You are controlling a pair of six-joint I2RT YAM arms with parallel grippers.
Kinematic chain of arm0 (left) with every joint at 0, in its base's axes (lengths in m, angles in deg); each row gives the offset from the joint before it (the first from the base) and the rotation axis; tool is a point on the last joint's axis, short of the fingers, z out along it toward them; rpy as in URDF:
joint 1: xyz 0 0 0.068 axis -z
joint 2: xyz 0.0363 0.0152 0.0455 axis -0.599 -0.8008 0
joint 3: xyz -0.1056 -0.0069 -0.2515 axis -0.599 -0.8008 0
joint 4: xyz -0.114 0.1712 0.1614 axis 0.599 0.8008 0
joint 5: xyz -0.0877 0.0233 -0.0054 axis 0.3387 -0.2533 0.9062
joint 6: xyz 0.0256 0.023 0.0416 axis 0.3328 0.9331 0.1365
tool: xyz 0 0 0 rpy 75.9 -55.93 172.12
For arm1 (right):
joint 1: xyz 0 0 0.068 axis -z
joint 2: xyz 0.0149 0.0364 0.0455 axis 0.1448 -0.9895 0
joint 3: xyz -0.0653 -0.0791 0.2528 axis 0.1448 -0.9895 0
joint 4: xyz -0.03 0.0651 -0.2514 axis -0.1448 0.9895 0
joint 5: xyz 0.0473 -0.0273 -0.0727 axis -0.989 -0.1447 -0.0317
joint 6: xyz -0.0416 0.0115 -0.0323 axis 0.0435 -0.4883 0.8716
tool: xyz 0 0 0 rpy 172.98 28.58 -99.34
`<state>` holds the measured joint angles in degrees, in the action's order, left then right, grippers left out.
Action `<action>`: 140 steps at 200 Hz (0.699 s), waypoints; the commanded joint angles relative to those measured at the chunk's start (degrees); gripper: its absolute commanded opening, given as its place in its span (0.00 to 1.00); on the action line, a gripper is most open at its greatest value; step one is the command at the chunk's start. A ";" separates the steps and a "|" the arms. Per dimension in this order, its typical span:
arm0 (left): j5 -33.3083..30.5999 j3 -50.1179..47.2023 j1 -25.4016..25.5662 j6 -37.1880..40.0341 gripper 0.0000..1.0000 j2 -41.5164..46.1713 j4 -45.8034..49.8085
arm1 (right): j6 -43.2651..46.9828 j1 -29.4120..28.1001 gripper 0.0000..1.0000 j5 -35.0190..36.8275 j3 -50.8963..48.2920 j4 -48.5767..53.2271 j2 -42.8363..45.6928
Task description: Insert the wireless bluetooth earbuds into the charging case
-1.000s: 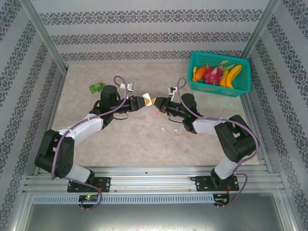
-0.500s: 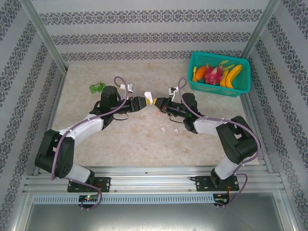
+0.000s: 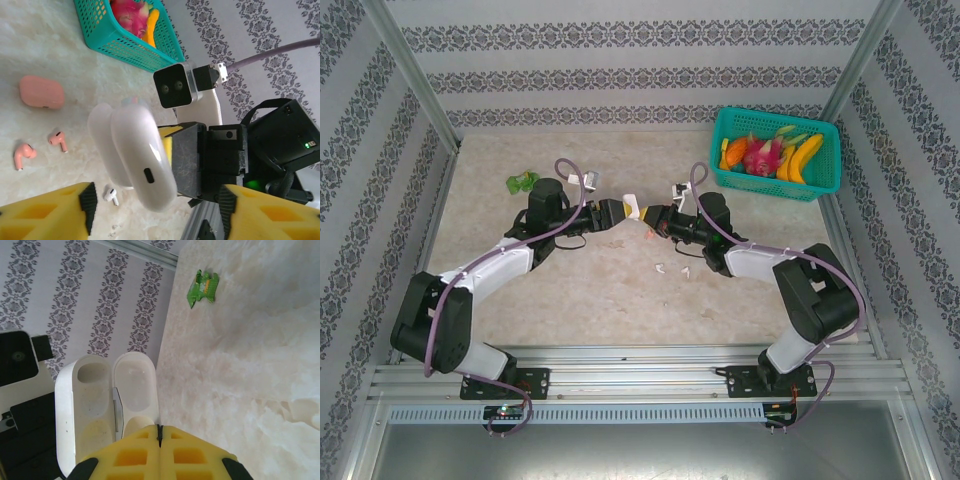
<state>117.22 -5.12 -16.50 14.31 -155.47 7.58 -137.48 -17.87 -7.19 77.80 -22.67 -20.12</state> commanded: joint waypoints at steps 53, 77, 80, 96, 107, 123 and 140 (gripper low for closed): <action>-10.30 7.21 0.20 14.93 1.00 6.73 26.01 | 19.63 2.02 0.00 1.68 6.66 22.26 4.94; -19.20 15.69 0.19 21.59 1.00 3.85 41.74 | 31.65 1.46 0.00 5.63 11.28 36.09 6.78; -20.55 16.64 0.19 22.17 1.00 3.31 43.29 | 32.99 1.37 0.00 6.28 11.77 37.61 6.90; -27.37 21.09 0.19 24.84 1.00 1.03 49.32 | 38.30 1.09 0.00 9.38 13.84 42.75 7.58; -31.95 23.66 0.26 25.97 1.00 -0.34 52.50 | 40.43 1.12 0.00 11.09 14.54 44.71 7.63; -38.01 27.75 0.20 29.21 1.00 -2.71 57.20 | 42.52 1.05 0.00 12.91 15.05 46.25 7.69; -46.05 31.53 0.27 31.84 1.00 -4.86 61.59 | 43.99 0.96 0.00 14.29 15.13 47.19 7.81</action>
<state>85.68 21.74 -16.50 39.01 -157.61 56.52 -100.52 -16.21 2.82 91.77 18.25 -13.13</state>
